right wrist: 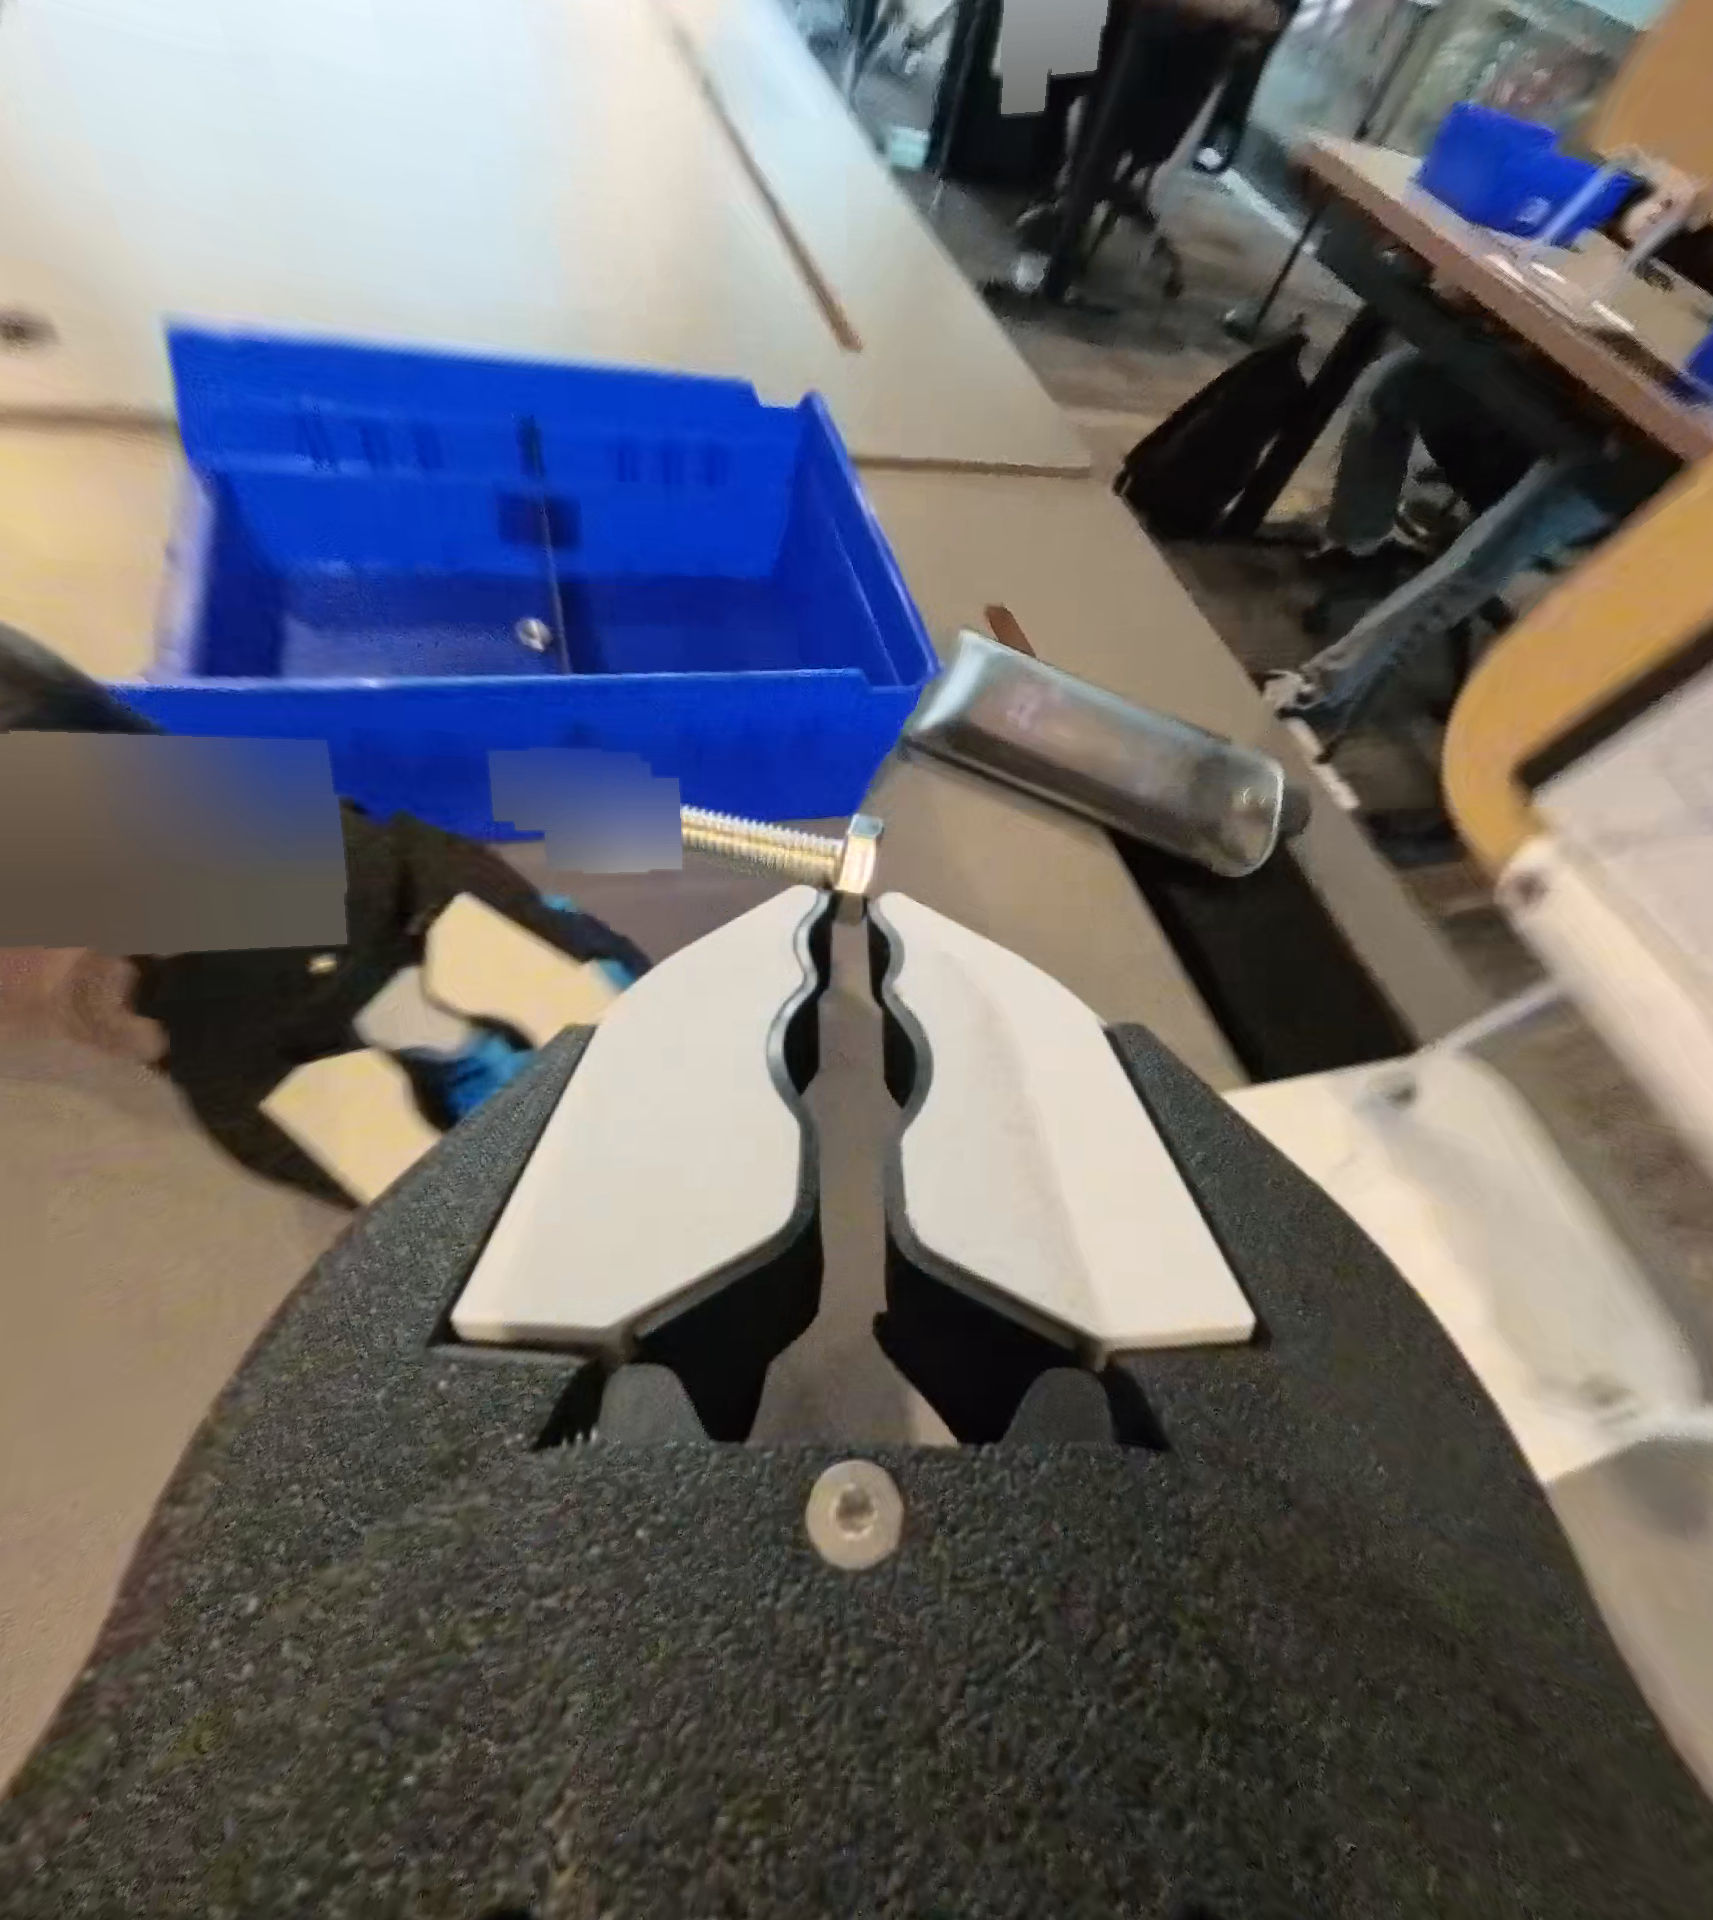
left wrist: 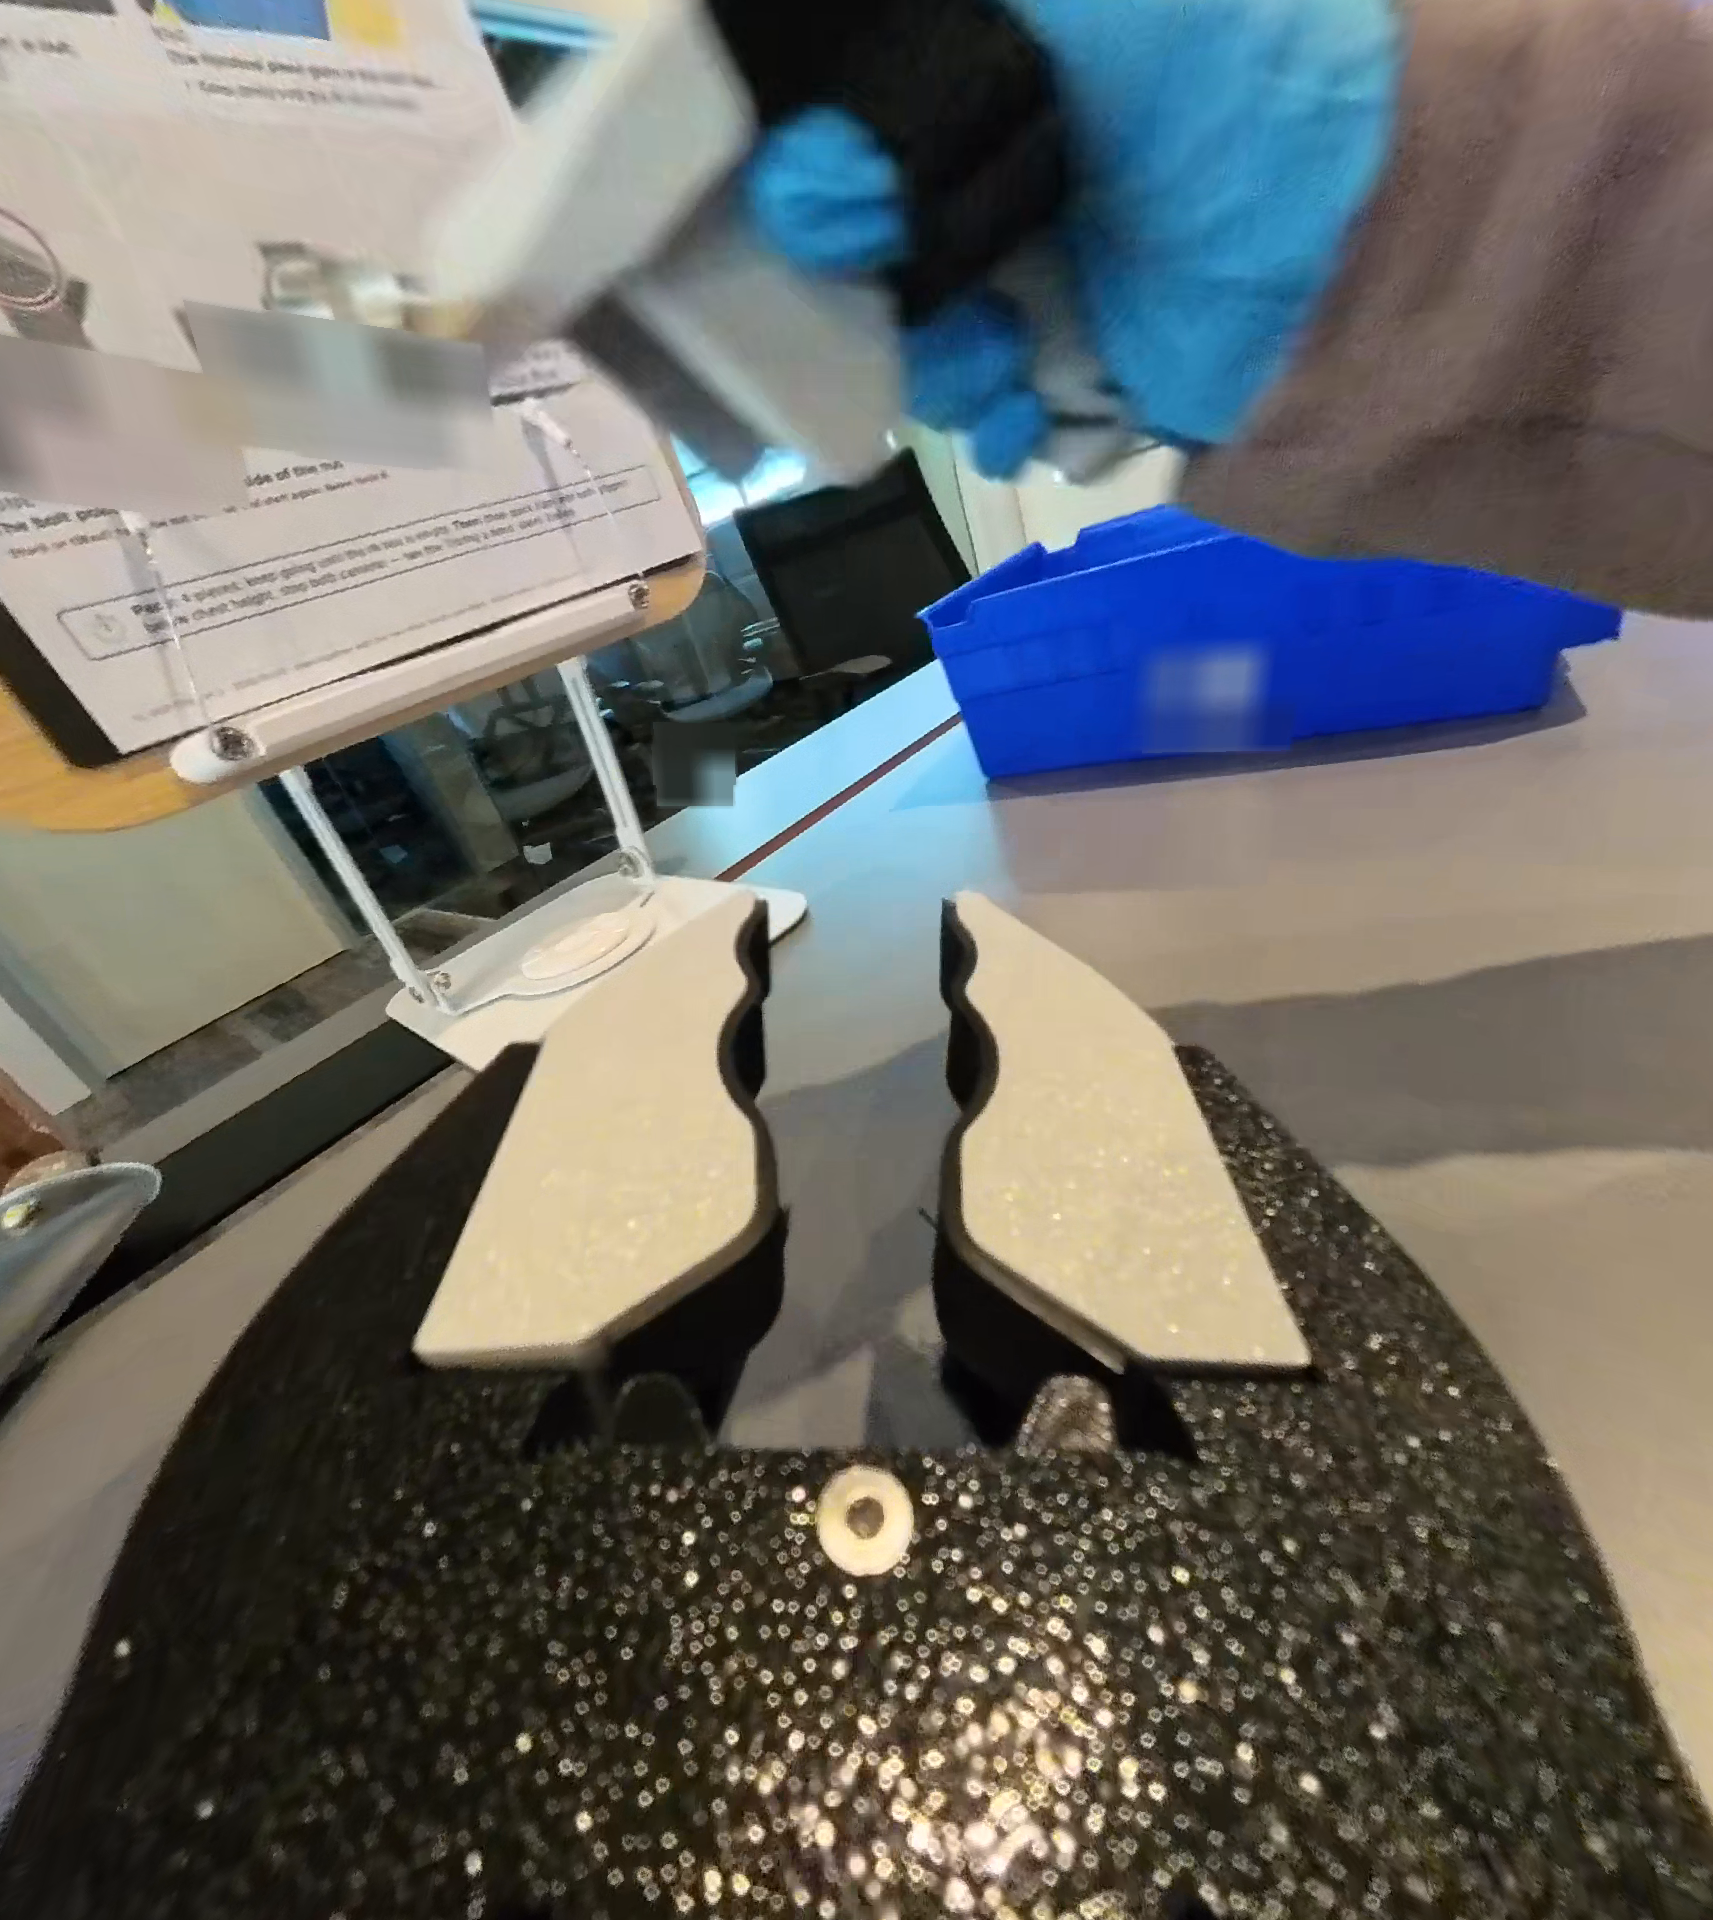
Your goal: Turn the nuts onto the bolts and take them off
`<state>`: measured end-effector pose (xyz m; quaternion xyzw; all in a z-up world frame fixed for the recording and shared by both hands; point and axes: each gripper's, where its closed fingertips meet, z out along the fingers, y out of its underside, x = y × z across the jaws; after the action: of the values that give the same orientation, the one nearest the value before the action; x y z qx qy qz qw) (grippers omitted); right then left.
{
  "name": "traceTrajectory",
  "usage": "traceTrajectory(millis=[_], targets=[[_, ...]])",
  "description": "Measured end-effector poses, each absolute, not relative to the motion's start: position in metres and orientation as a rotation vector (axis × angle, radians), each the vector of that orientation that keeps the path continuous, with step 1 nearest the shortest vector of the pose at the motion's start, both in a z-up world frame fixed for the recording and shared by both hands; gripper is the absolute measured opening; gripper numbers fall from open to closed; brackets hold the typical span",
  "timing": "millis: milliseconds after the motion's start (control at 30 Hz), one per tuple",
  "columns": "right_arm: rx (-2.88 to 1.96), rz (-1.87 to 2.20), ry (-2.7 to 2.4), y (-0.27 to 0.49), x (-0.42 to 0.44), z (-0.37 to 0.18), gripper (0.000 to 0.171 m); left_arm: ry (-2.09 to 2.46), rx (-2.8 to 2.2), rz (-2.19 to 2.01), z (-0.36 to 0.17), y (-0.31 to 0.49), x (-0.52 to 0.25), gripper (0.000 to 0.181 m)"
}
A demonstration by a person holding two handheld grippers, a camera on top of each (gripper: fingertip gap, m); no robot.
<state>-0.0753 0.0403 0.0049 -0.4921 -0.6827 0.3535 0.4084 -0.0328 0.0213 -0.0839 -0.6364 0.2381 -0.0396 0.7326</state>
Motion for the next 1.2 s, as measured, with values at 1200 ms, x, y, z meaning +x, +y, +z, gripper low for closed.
traceTrajectory(millis=[1200], targets=[[-1.487, 1.362, -1.075, 0.053, 0.006, -0.101, 0.028, 0.624, -1.736, -0.033, -0.114, 0.030, -0.024, 0.009]])
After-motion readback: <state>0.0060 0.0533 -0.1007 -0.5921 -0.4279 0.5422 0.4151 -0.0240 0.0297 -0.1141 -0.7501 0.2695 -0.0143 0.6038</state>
